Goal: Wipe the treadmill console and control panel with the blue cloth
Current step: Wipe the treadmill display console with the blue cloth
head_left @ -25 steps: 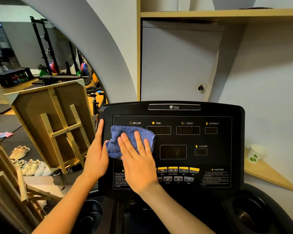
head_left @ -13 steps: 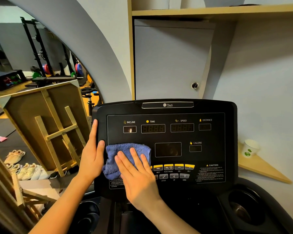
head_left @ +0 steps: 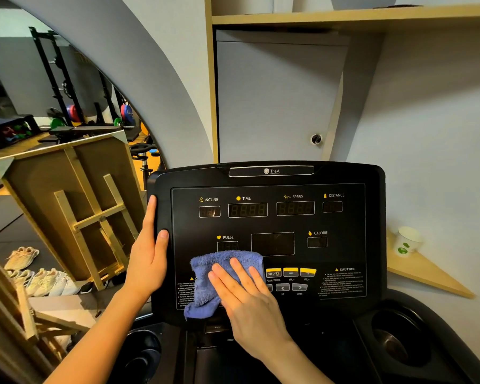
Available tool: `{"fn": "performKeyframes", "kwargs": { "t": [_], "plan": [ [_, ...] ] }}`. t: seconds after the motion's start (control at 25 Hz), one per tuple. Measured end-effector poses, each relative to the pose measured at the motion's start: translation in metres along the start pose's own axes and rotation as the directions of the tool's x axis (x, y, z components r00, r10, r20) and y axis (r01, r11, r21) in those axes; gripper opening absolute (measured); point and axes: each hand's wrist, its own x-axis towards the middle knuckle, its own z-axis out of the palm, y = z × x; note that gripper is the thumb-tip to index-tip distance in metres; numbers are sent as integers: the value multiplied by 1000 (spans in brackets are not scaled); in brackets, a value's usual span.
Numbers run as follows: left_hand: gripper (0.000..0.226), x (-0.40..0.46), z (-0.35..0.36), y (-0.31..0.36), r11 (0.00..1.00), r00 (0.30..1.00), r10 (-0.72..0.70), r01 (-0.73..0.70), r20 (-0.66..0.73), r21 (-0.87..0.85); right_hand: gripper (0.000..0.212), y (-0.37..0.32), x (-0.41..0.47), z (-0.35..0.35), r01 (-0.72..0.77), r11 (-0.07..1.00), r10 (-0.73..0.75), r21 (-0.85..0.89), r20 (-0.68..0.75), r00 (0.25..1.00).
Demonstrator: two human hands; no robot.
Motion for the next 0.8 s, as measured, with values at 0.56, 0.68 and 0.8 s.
{"fn": "performKeyframes", "kwargs": {
  "t": [0.56, 0.68, 0.8],
  "plan": [
    [64, 0, -1, 1, 1000, 1000, -15, 15, 16, -8, 62, 34, -34, -10, -30, 999, 30, -24, 0, 1000],
    [64, 0, -1, 1, 1000, 1000, -10, 10, 17, -11, 61, 41, -42, -11, -62, 998, 61, -24, -5, 998],
    [64, 0, -2, 2, 1000, 1000, -9, 9, 19, -13, 60, 50, -51, -12, -80, 996, 80, -34, -14, 997]
  ]
}}
